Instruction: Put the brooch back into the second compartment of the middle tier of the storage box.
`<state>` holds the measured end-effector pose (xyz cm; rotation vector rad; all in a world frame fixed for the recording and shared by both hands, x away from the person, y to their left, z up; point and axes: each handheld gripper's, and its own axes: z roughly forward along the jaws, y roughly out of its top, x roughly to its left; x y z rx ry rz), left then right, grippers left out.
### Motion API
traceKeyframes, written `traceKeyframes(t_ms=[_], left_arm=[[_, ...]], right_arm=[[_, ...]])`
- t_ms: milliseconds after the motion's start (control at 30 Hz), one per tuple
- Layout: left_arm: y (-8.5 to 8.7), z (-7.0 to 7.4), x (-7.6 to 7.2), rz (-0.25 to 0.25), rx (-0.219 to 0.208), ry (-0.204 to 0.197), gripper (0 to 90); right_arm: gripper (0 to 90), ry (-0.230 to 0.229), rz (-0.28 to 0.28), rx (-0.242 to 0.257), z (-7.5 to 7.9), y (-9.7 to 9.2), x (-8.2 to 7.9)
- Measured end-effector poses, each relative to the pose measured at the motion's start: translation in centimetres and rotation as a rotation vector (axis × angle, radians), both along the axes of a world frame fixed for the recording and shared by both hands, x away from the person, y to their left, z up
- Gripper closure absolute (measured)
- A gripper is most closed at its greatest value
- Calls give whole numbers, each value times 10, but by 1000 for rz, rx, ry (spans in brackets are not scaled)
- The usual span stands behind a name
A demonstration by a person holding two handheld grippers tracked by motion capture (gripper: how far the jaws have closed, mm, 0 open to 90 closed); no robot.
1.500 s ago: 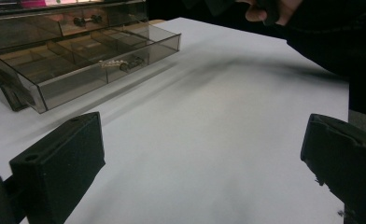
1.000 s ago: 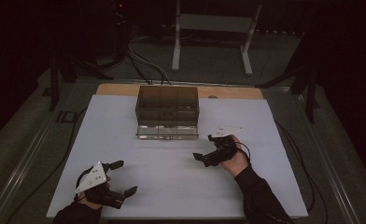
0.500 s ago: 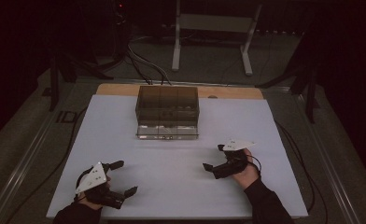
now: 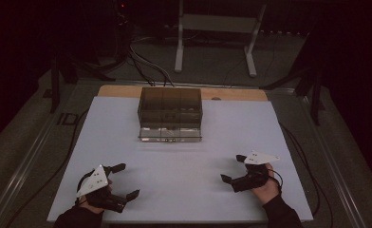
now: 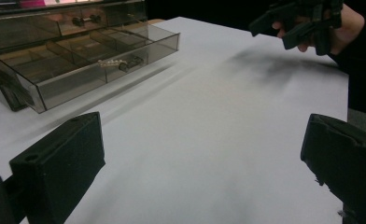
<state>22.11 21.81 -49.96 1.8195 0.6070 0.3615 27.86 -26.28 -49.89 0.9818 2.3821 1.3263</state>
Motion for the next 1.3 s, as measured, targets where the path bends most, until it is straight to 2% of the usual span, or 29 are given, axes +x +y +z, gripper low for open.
traceKeyframes(t_ms=[400,800,900,1300], left_arm=[[0,0,0,1,2,1,3],[1,0,0,4,3,1,3],[0,0,0,0,13,-1,3],[0,0,-1,2,9,-1,3]], right_arm=[[0,22,-48,14,-9,-27,-18],[0,5,-19,2,-11,-15,-15],[0,3,-16,-5,-12,-14,-15],[0,4,-8,-18,-14,-12,-13]])
